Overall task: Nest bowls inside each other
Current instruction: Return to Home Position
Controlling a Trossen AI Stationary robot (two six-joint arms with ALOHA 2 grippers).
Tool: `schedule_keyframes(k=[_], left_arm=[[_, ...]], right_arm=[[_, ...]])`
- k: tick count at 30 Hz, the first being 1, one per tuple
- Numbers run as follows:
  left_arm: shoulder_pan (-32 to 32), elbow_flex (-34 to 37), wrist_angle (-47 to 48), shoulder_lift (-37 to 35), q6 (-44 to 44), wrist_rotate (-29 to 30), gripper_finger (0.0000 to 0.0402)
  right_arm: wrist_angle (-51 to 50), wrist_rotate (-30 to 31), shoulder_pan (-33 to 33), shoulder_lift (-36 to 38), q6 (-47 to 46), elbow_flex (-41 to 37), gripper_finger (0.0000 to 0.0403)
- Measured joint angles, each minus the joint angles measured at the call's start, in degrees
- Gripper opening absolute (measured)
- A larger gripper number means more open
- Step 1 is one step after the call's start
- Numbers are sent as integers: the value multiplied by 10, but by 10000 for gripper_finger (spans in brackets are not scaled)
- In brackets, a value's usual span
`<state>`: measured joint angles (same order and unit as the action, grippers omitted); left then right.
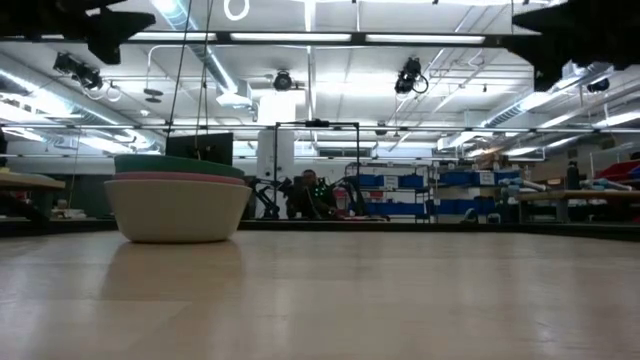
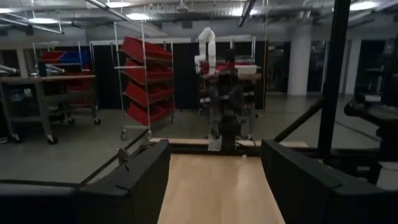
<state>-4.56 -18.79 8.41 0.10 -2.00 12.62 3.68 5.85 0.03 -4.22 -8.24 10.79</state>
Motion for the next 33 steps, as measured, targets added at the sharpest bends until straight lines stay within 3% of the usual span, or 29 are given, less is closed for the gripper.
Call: schedule_keyframes(k=[7,15,20,26,29,33], left_arm=[[0,78,-107,0,7,0,259],[0,87,-95,0,-3,0,259],[0,176,-215,0,15,-3,259],[-1,183,-171,5,35,2,259],[-1,183,-177,4,4,0,259],[1,183,-104,19,-29,-9,259]], right_arm=[[36,7,0,40,-27,-70,155],[37,8,0,39,-23,-102,155],[31,8,0,38,-22,-102,155],[13,10,0,38,-1,-103,155],[-18,9,0,35,27,-103,155],[-23,-19,1,24,73,-103,155]])
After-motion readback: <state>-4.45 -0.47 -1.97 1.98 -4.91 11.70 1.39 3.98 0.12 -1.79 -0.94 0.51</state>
